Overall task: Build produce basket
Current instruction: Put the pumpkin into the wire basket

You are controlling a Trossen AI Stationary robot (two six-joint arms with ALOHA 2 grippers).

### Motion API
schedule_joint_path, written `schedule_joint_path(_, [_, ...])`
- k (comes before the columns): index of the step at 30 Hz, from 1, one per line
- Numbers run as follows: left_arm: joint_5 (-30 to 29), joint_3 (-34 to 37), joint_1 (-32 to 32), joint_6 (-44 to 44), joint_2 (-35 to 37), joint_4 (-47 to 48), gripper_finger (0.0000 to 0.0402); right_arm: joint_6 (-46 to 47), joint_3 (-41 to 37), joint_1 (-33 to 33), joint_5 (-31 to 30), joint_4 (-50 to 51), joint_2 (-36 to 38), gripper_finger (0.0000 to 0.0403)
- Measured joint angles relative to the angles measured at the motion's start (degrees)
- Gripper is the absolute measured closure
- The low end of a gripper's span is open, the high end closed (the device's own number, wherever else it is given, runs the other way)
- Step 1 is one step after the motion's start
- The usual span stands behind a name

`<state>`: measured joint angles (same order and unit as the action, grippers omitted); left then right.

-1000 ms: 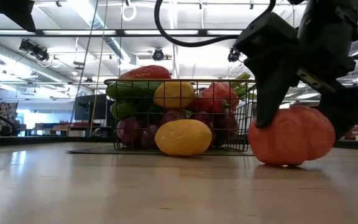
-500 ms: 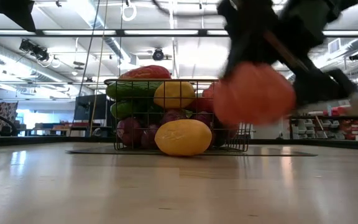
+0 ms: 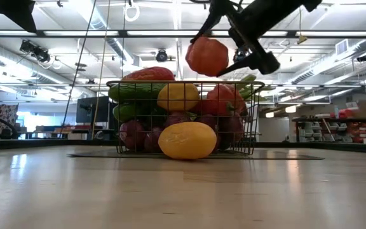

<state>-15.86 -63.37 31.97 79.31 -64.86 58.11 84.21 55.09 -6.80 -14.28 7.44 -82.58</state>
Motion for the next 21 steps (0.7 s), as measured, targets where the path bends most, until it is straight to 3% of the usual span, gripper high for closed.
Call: schedule_joint_path(21, [0.00,0.00,-0.02,2.67,0.00,0.00,0.0019,-1.19,0.00,9.58,3.77,-3.96,1.17,0.0008])
